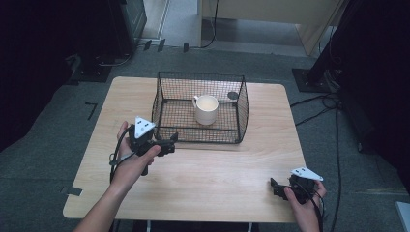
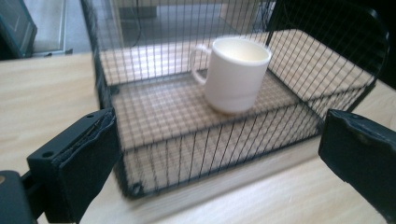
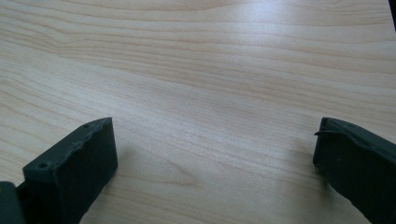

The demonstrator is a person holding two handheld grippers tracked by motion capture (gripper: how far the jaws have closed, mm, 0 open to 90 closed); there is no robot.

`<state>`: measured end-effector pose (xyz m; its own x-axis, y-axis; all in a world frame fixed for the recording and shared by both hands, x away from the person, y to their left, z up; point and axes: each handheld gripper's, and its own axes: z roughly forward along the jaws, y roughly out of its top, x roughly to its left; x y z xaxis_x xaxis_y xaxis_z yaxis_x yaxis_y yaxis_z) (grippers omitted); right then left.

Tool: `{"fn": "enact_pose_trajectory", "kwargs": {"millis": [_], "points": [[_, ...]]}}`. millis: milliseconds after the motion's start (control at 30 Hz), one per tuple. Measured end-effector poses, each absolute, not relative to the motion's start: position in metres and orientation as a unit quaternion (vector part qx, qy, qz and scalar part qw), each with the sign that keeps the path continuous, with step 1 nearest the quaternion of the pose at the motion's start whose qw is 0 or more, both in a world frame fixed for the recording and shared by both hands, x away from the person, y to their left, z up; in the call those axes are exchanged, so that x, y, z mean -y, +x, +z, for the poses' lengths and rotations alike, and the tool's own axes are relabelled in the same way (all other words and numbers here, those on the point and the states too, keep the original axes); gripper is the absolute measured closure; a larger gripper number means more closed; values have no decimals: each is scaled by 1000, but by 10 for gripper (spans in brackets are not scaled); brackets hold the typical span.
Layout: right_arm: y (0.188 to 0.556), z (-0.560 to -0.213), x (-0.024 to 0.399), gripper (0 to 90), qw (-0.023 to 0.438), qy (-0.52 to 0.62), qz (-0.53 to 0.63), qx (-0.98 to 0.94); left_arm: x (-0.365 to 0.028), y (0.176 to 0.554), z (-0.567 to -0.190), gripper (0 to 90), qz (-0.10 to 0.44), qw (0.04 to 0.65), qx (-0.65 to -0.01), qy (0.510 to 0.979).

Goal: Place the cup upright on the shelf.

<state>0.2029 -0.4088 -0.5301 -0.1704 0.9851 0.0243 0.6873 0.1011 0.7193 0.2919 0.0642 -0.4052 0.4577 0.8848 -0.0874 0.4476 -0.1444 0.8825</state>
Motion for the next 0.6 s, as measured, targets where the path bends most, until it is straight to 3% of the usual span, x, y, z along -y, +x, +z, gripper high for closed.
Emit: {"fn": "enact_pose_trajectory", "kwargs": {"millis": [600], "points": [[203,-530,409,0,244,596,306,-702,-129,254,-484,0,245,397,-519,716]]}}
